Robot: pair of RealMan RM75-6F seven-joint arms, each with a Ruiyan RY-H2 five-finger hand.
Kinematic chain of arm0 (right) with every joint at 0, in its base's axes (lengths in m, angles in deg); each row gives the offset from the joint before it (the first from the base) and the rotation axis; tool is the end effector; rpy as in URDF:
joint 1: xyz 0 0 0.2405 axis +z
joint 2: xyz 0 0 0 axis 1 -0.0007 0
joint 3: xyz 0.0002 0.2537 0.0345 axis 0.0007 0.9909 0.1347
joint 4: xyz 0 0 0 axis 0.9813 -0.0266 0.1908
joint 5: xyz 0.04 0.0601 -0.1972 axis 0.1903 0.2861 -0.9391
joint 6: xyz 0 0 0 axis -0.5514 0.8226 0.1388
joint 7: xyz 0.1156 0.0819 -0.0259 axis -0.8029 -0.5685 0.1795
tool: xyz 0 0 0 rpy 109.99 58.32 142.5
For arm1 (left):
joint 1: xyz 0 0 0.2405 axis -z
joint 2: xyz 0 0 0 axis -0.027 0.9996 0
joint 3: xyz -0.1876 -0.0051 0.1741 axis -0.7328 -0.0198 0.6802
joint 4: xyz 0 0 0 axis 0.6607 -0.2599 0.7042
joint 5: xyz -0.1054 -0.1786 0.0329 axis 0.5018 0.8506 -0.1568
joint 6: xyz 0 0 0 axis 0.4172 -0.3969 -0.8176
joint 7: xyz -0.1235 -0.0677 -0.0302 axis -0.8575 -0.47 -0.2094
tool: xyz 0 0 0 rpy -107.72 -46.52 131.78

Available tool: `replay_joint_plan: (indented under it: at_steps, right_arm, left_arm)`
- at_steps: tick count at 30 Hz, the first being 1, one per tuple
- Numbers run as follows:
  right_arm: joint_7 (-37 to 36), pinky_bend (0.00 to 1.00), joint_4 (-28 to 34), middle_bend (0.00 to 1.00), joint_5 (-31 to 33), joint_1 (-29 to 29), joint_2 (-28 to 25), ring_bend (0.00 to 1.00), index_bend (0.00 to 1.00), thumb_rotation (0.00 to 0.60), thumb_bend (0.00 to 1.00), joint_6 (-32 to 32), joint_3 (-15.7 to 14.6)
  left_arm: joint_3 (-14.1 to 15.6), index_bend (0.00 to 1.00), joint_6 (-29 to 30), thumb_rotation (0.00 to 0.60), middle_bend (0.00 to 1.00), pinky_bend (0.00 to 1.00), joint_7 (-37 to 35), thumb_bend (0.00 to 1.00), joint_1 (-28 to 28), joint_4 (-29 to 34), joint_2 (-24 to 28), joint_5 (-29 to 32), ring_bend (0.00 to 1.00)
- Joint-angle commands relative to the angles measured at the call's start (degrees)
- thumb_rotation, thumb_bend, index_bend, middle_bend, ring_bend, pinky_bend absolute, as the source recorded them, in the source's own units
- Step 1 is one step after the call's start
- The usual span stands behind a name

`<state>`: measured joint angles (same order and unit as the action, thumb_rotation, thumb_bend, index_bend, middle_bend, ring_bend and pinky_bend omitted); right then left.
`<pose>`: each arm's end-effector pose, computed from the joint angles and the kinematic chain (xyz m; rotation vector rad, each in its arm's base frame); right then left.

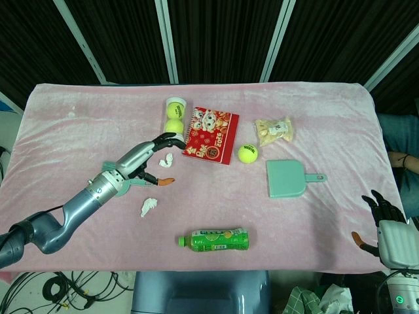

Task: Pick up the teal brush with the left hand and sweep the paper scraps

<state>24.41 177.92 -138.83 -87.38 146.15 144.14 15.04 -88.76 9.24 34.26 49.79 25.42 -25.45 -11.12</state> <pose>-0.3131 -0.1710 0.1548 1.2985 -1.0034 0.8552 -0.0964 0.3783 0.0646 -1.9151 -1.5304 -1.4698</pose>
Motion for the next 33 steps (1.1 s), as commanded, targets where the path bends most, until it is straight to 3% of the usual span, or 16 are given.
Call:
replay_joint_plan:
  at_steps: [1,11,23,27,30,33]
  right_arm:
    - [-0.1,0.18,0.0,0.07,-0.4,0.0,-0.1,0.14,0.17,0.6,0.14,0.1,-0.2]
    - [-0.4,0.18,0.0,0.08,-1.0,-0.1,-0.2,0.14,0.17,0.6,0.15,0.3,-0.3]
    - [-0.4,0.18,0.0,0.08,-1.0,-0.1,-0.2,0.14,0.17,0.6,0.15,0.4,-0.3]
    - [-0.7,0.18,0.0,0.08,-1.0,-0.1,-0.2,0.14,0.17,0.6,0.15,0.4,-0.3]
    - [-1.0,0.18,0.0,0.07,-0.9,-0.2,-0.3,0.14,0.17,0.6,0.15,0.3,-0.3]
    - [-1.5,0.18,0.0,0.08,-0.9,-0.2,-0.4,0.14,0.17,0.6,0.15,0.2,-0.3]
  left_arm:
    - [1.2,0.22,0.4,0.6,0.21,0.19,1.4,0.22,0.4,0.7,0.1,-0.4,0.02]
    - [2.9,0.18,-0.7,0.6,0.22,0.2,9.0,0.23,0.7,2.7,0.6,3.0,0.04]
    - [4.3,0.18,-1.5,0.6,0.21,0.2,20.0,0.23,1.1,0.9,-0.7,6.8,0.04]
    - [4.6,0.18,-1.0,0.6,0.23,0.2,22.7,0.33,1.2,0.4,-1.1,7.0,0.04]
    - [6.2,0.18,-1.9,0.6,0.24,0.21,29.1,0.35,1.3,-1.7,-1.2,7.3,0.04]
    - [8.6,0.18,-3.4,0.6,0.25,0.21,42.1,0.33,1.2,-6.0,-2.3,9.6,0.04]
